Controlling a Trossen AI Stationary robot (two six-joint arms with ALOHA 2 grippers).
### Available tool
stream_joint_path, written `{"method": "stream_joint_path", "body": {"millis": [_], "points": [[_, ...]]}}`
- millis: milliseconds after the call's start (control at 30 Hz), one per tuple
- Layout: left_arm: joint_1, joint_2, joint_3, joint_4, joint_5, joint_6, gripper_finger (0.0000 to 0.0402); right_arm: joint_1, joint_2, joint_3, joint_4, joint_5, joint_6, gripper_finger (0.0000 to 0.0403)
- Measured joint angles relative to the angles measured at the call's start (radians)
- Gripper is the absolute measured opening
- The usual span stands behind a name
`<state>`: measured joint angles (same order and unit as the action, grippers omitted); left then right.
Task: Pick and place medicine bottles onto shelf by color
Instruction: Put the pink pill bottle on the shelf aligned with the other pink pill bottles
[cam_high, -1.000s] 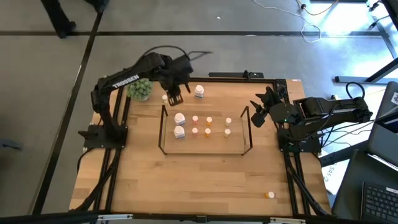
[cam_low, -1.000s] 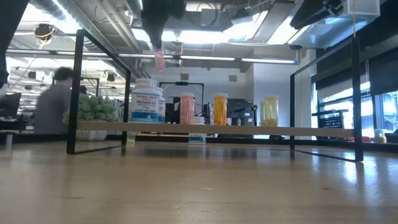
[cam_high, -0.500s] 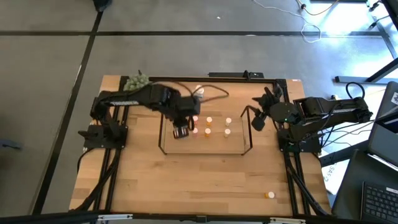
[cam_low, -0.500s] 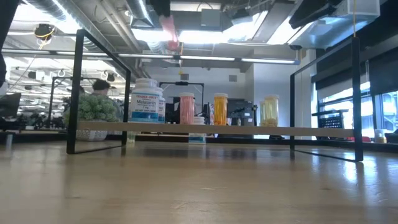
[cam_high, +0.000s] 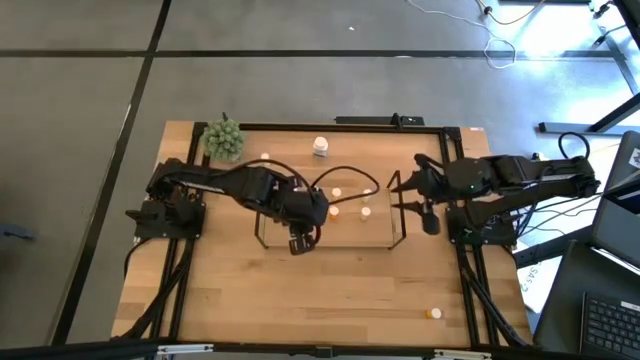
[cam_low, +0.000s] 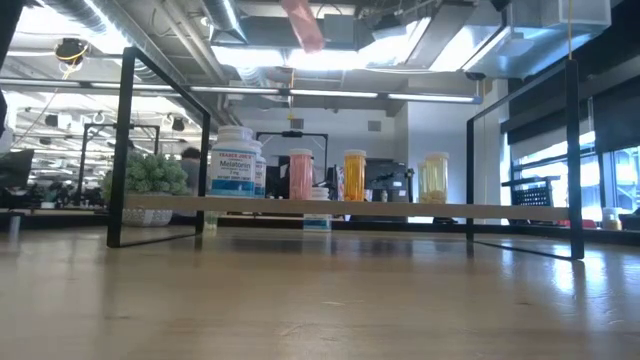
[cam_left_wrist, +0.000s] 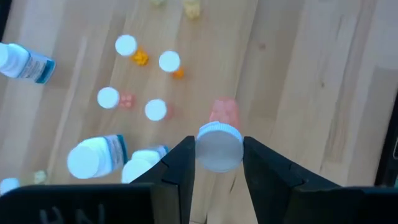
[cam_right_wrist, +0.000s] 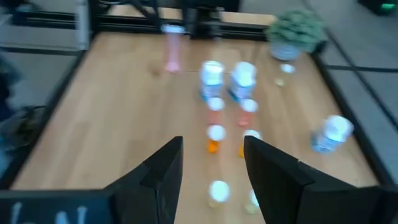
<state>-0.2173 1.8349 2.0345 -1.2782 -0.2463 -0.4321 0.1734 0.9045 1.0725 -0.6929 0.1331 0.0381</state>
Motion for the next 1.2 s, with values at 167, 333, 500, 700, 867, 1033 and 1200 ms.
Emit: {"method": "stream_joint_path", "body": {"millis": [167,333,500,700,867,1033,1200], "points": [[-0.003,0.046,0.0,0.012,0.015,-0.011,0.0111,0.0,-0.005,0.0,0.003,-0.126,-0.022,0.0173],[-0.002,0.111,-0.004,-0.018,0.042,-0.003,0.0111,0.0,-0.002,0.0,0.01,-0.162,-0.02,0.0173],[0.004,0.168,-0.002,-0.068,0.087,0.045,0.0111,0.001,-0.004,0.0,0.031,-0.163,-0.02,0.0173],[0.019,0.204,0.0,-0.063,0.099,0.05,0.0111,0.0,-0.004,0.0,0.046,-0.265,-0.065,0.0173],[0.035,0.22,0.001,-0.037,0.099,0.046,0.0111,0.001,-0.004,0.0,0.04,-0.431,-0.098,0.0173],[0.049,0.247,0.001,-0.035,0.099,0.042,0.0111,0.001,-0.004,0.0,0.031,-0.468,-0.115,0.0173],[0.059,0.28,-0.002,-0.061,0.108,0.041,0.0111,0.001,-0.004,0.0,0.03,-0.468,-0.124,0.0173]]}}
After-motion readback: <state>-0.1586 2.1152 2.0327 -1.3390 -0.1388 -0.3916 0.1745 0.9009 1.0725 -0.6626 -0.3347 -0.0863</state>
